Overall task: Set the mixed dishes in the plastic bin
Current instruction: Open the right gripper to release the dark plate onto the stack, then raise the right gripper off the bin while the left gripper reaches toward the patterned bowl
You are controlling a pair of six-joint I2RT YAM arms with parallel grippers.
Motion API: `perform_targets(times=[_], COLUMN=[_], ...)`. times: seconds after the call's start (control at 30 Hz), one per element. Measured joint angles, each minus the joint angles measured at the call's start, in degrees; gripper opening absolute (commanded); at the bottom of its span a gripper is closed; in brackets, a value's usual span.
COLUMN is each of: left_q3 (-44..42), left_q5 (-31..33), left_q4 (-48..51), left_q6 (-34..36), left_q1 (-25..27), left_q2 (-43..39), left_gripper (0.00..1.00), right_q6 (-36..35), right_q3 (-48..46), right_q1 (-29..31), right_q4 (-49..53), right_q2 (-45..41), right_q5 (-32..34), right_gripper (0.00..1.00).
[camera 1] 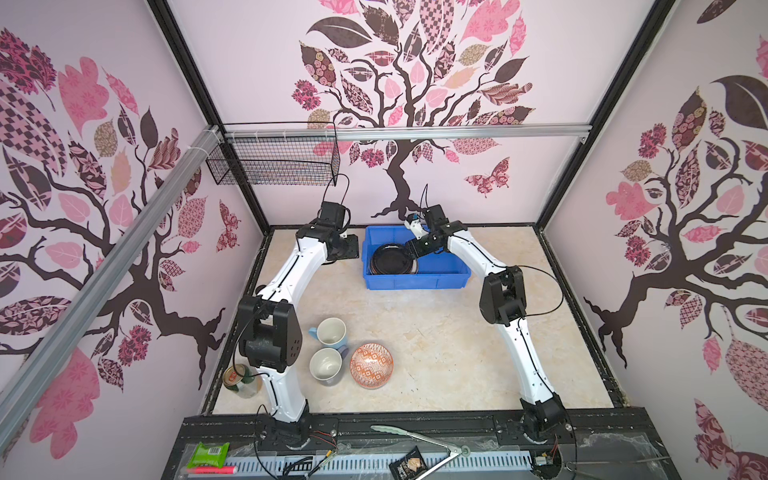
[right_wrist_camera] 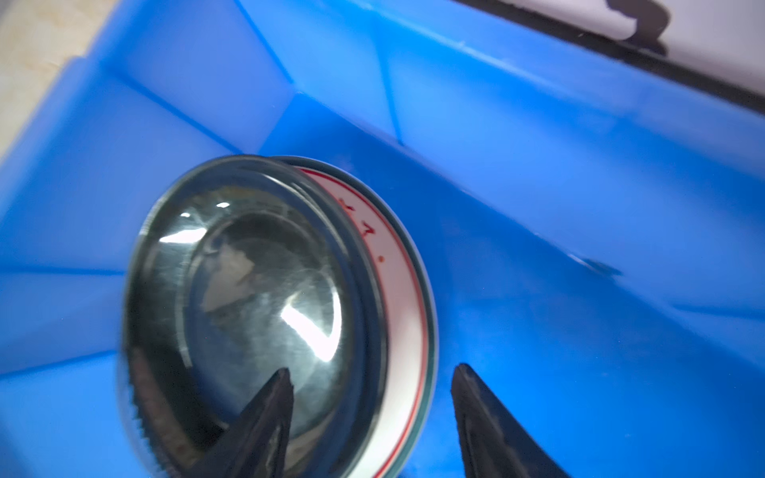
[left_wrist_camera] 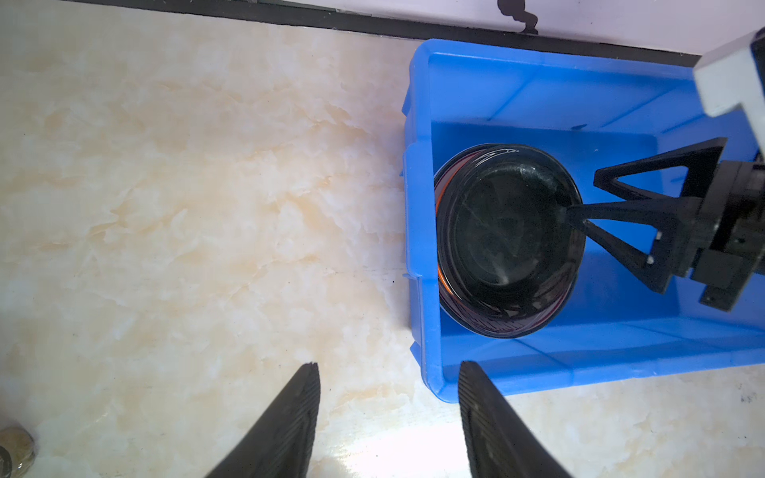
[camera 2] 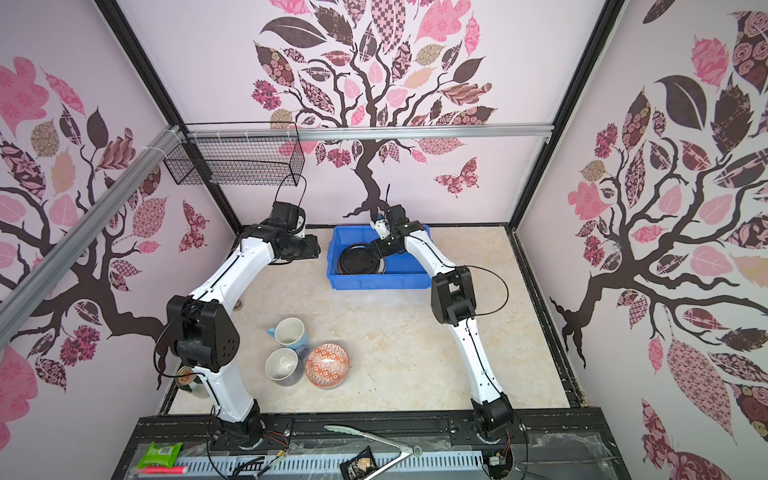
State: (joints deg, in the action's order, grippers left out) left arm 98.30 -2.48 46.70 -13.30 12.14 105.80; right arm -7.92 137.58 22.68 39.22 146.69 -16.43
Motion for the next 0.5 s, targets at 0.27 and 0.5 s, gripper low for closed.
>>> perform_targets(times=[0.27, 0.5], left_q3=[1.27, 6.21], left_q5=[-0.81, 0.68], left_q4=[0.20, 1.75], left_q6=[-0.24, 0.31], left_q1=[0.35, 4.52], left_q2=[3.72, 11.30], left_gripper=[0.58, 0.59], right_q6=[-1.20, -2.47], right_q3=[-6.56, -18.56], right_q1=[-3.43, -10.54], right_q4=[-1.66, -4.59], right_q2=[-5.51, -18.12], right_q5=[7.02, 12.44], right_gripper=[0.63, 0.63])
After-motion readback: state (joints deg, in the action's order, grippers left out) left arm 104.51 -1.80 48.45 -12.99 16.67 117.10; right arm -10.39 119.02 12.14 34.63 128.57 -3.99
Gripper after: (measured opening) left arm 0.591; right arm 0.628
